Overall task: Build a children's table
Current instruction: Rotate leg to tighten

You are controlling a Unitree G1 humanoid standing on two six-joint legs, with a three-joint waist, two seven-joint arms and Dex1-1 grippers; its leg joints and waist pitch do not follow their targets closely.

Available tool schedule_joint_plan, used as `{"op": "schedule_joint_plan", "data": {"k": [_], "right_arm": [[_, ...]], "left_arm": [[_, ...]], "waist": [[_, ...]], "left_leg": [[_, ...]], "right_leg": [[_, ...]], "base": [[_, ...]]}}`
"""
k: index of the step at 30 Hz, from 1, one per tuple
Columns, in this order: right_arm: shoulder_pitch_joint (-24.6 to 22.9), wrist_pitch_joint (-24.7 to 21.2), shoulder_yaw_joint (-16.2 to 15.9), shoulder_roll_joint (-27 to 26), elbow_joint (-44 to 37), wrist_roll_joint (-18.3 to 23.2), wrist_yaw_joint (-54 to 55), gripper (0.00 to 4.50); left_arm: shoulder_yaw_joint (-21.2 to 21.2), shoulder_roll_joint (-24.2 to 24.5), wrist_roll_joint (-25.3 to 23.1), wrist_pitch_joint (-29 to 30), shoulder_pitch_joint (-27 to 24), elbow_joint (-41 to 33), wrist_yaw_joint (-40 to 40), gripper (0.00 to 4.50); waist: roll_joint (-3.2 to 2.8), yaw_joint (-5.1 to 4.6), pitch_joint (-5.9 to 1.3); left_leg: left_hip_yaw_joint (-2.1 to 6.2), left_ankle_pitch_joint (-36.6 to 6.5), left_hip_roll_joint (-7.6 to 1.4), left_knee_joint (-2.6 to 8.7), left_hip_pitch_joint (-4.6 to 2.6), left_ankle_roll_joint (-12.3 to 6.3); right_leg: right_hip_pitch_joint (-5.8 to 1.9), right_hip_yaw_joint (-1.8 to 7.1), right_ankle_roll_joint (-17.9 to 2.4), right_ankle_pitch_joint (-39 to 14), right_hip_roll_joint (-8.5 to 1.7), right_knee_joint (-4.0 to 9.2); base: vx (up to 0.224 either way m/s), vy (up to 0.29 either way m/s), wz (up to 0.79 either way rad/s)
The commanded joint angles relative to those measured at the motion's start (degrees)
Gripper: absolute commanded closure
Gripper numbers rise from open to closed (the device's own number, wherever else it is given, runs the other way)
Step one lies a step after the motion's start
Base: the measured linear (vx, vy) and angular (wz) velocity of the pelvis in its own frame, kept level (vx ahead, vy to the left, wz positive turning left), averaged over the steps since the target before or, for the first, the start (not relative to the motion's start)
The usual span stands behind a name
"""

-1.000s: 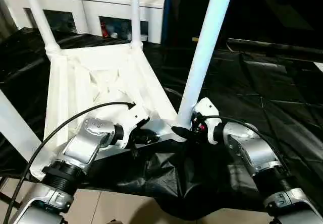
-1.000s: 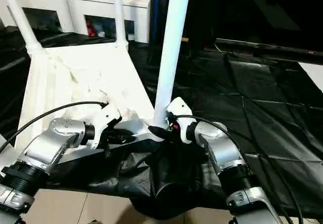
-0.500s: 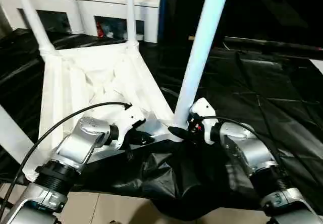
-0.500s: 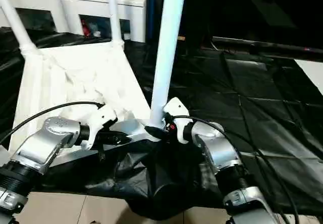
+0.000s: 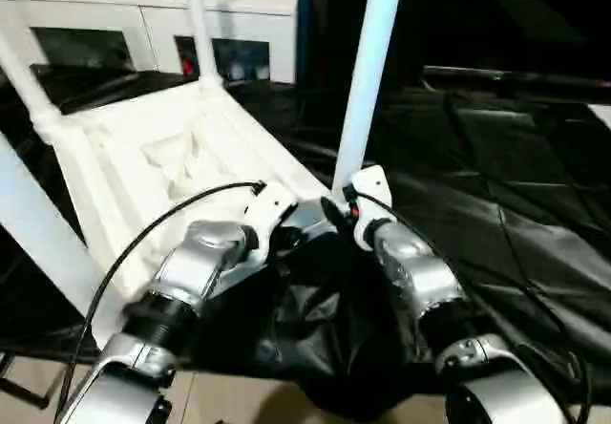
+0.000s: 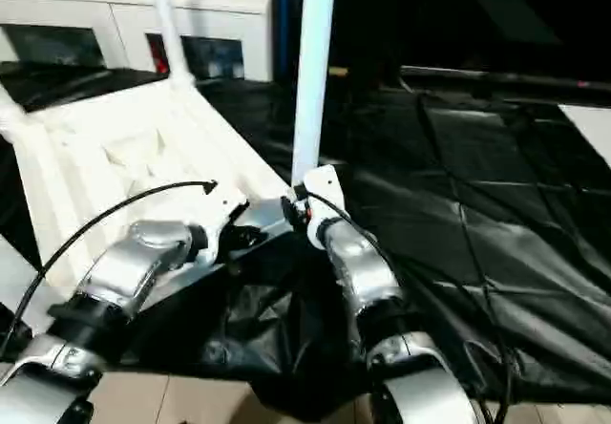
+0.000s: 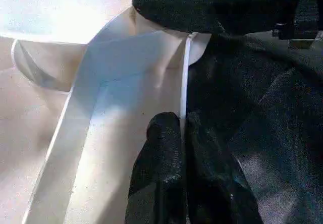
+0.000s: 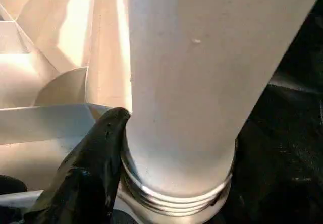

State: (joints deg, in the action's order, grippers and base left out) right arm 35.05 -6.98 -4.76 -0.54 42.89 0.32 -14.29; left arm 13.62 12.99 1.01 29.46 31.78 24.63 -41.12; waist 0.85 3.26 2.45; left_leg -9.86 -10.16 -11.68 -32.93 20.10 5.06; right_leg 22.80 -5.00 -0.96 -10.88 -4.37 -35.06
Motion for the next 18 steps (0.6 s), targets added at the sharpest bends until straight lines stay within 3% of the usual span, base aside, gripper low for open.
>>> {"op": "schedule_joint_plan", "data": {"k": [1, 5, 6, 7, 8, 9, 10, 11, 12, 14, 18], "right_arm": [[-0.3, 0.0, -3.3, -2.6, 0.0, 0.6, -6.0, 1.02], [0.1, 2.2, -3.2, 1.2, -0.8, 0.0, -9.2, 0.7], [0.1, 2.6, -3.4, 2.5, -1.2, -0.2, -10.6, 0.53], [-0.2, 3.0, -3.9, 4.1, -2.0, -0.1, -13.3, 0.53], [-0.5, 3.3, -4.4, 5.2, -2.7, 0.1, -15.8, 0.53], [-1.2, 3.8, -5.5, 7.4, -4.4, 0.4, -20.5, 0.53], [-1.6, 4.1, -6.1, 8.5, -5.2, 0.5, -22.9, 0.53], [-2.2, 4.1, -6.6, 9.8, -6.5, 1.1, -26.4, 0.53], [-2.8, 3.7, -6.9, 11.1, -7.9, 2.0, -29.9, 0.53], [-3.1, 3.5, -6.9, 12.0, -8.7, 2.7, -32.7, 0.53], [-4.0, 3.3, -9.0, 16.4, -10.5, 4.5, -43.7, 0.53]], "left_arm": [[0.0, -1.6, 1.3, -3.4, -0.5, -0.4, -0.3, 4.5], [1.0, 1.1, 2.1, -6.1, -2.4, -2.4, -5.5, 4.5], [1.1, 1.9, 2.4, -6.5, -2.8, -2.8, -6.8, 4.5], [1.3, 2.9, 2.7, -8.4, -3.3, -3.2, -9.0, 4.5], [1.3, 3.5, 3.1, -8.6, -3.6, -3.6, -10.3, 4.5], [1.3, 4.5, 3.7, -8.8, -4.0, -3.9, -12.4, 4.5], [1.3, 5.0, 4.0, -8.9, -4.1, -4.0, -13.4, 4.5], [1.2, 5.7, 4.7, -10.2, -4.4, -4.2, -15.4, 4.5], [1.1, 6.5, 5.2, -10.6, -4.8, -4.5, -17.3, 4.5], [1.1, 7.2, 5.6, -11.1, -5.1, -4.8, -18.8, 4.5], [1.4, 11.4, 7.0, -13.5, -6.5, -6.4, -25.4, 4.5]], "waist": [[0.42, 0.51, -2.75], [0.57, 0.73, -2.83], [0.5, 0.82, -3.0], [0.34, 0.96, -3.01], [0.36, 1.02, -3.12], [0.81, 1.08, -3.12], [0.73, 1.39, -3.12], [0.7, 1.51, -3.13], [1.13, 1.71, -3.13], [0.95, 2.0, -3.14], [1.21, 2.11, -2.97]], "left_leg": [[0.42, -15.2, -1.11, 4.02, 0.22, -0.81], [0.41, -13.7, -1.19, 4.02, 0.4, -1.31], [0.42, -12.6, -1.29, 3.94, 0.53, -1.39], [0.19, -12.2, -1.38, 3.81, 0.11, -1.71], [0.1, -11.8, -1.44, 3.72, 0.02, -1.77], [0.0, -10.4, -1.44, 3.71, 0.3, -2.28], [-0.07, -9.7, -1.57, 3.62, 0.26, -2.85], [0.0, -9.4, -1.45, 3.59, 0.36, -3.04], [-0.12, -9.1, -1.56, 3.59, 0.3, -3.52], [-0.09, -9.1, -1.63, 3.59, 0.15, -3.72], [-0.17, -9.5, -1.67, 3.59, 0.21, -4.11]], "right_leg": [[-2.39, 3.09, -6.5, -21.6, -4.05, 5.58], [-2.54, 3.08, -6.1, -21.6, -4.18, 5.6], [-2.72, 3.12, -6.6, -19.7, -4.21, 5.28], [-2.3, 3.19, -7.5, -17.7, -4.03, 5.29], [-2.35, 3.27, -8.2, -15.9, -3.99, 5.0], [-2.64, 3.27, -9.2, -12.8, -3.83, 4.52], [-2.67, 3.24, -9.5, -11.2, -3.85, 4.36], [-2.79, 3.15, -9.6, -10.7, -3.8, 4.22], [-2.8, 3.19, -9.8, -10.1, -3.8, 4.13], [-2.84, 3.21, -10.0, -10.2, -3.91, 4.08], [-2.77, 3.2, -10.5, -10.8, -3.93, 4.08]], "base": [[0.0, 0.0, 0.0], [0.0, 0.0, 0.0], [0.0, 0.0, 0.0], [0.0, 0.0, 0.0], [0.0, 0.0, 0.0], [0.0, 0.0, 0.0], [0.0, 0.0, 0.0], [0.0, 0.0, 0.0], [0.0, 0.0, 0.0], [0.0, 0.0, 0.0], [0.0, 0.0, 0.0]]}}
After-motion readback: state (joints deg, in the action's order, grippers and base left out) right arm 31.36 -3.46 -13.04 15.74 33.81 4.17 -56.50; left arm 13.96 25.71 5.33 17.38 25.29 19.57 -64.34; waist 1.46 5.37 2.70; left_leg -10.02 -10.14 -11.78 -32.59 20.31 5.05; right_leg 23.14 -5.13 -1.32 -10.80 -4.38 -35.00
